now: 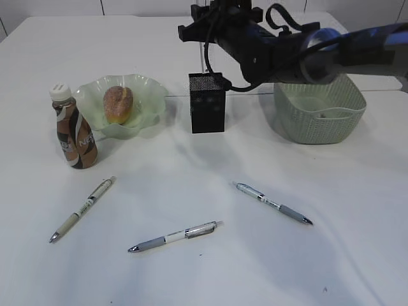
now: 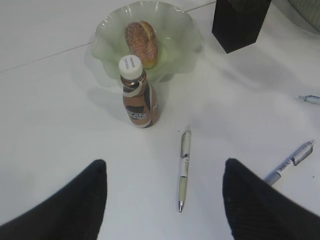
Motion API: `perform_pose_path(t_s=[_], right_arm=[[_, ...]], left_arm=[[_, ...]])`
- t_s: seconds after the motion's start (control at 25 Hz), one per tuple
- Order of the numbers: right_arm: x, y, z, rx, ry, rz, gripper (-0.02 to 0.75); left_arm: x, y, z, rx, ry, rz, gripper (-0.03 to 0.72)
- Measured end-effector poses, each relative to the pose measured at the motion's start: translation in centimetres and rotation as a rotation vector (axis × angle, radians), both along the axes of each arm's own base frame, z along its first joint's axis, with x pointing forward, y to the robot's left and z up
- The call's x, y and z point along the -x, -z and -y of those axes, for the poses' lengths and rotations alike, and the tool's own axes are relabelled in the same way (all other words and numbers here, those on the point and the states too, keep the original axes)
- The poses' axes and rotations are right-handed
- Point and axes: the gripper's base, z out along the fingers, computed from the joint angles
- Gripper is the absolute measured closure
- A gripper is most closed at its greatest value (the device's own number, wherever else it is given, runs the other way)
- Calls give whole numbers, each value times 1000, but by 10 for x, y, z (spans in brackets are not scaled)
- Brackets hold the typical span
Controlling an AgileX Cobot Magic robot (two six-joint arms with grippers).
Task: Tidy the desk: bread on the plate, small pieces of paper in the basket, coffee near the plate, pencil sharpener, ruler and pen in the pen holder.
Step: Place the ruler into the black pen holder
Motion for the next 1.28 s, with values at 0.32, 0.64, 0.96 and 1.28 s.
perform_pose_path(t_s=[0.32,0.64,0.96,1.28], right_arm=[[-6,26,-1,3,13,8,447],[-8,44,-3,30,5,-8,447],[-7,50,-4,54,-10,-66,447],[-6,54,-5,93,-31,-106,423]], left_arm=[[0,-1,0,2,1,8,179],[-2,0,1,0,1,9,179],[-9,6,3,-8,1,-18,179],[-10,6,3,-8,1,-18,179]])
